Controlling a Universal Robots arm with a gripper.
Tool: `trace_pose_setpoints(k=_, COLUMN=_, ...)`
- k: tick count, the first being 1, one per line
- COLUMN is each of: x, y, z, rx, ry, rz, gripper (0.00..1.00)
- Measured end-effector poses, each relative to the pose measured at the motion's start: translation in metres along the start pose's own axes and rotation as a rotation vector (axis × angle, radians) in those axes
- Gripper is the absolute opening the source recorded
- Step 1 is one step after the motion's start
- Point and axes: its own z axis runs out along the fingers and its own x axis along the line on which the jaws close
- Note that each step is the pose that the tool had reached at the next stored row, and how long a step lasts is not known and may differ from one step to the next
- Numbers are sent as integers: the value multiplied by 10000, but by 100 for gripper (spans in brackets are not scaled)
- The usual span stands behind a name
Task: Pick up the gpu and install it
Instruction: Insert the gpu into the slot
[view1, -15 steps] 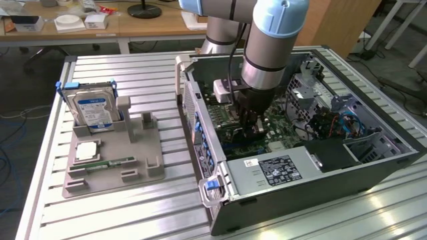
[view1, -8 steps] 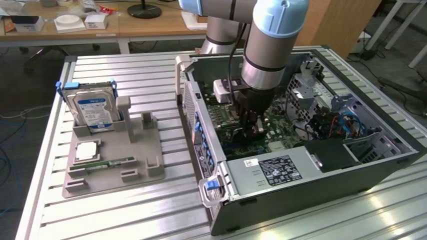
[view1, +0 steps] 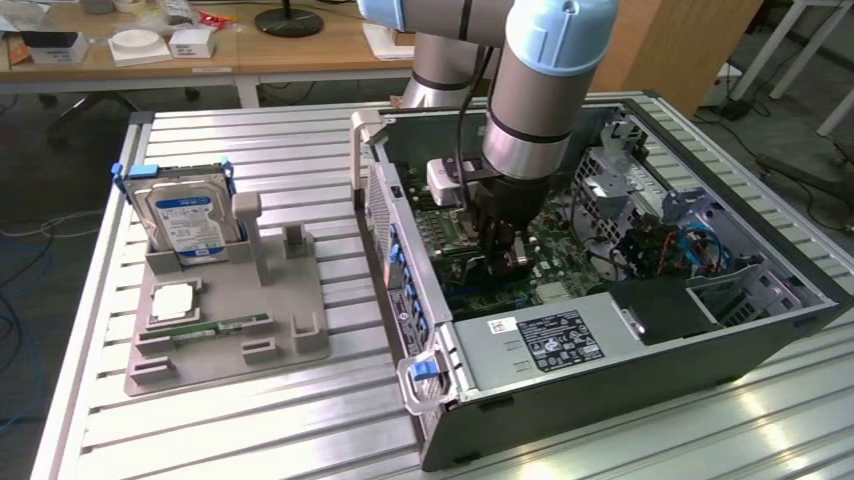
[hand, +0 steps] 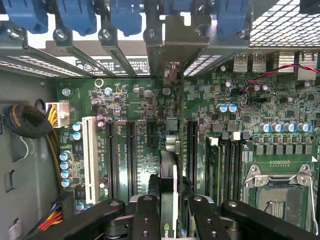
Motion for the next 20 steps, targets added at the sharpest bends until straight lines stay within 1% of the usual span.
trace_pose_setpoints(k=20, x=1, y=13, z=30, rx=0, ry=-12, rz=1, gripper=26)
